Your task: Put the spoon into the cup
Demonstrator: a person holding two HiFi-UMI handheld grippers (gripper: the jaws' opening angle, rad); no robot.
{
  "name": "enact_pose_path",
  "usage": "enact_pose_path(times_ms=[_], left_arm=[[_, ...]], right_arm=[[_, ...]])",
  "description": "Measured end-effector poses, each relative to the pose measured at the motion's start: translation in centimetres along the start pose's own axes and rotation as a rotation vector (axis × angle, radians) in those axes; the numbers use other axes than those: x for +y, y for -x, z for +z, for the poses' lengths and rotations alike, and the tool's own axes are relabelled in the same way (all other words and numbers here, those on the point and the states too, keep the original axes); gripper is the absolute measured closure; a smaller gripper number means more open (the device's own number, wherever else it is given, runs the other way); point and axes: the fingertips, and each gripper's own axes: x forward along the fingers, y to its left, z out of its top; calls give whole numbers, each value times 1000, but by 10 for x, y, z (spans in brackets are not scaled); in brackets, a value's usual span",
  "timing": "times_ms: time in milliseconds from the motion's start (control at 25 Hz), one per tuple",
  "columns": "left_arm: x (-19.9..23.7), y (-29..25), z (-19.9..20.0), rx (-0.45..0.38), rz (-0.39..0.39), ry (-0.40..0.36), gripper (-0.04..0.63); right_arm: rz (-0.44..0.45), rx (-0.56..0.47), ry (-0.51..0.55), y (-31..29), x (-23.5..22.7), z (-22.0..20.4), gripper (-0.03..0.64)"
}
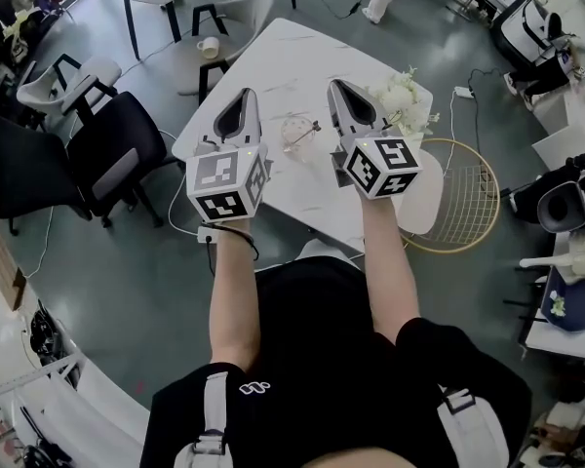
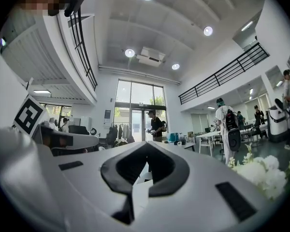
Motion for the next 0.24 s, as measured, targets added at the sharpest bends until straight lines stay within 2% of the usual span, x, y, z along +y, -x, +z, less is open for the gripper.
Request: enact_pose_path(times_ms=[240], left_arm=[[-1, 0, -5, 4, -1, 1, 580]], right_arm=[[-3, 17, 6, 2, -2, -7, 611]])
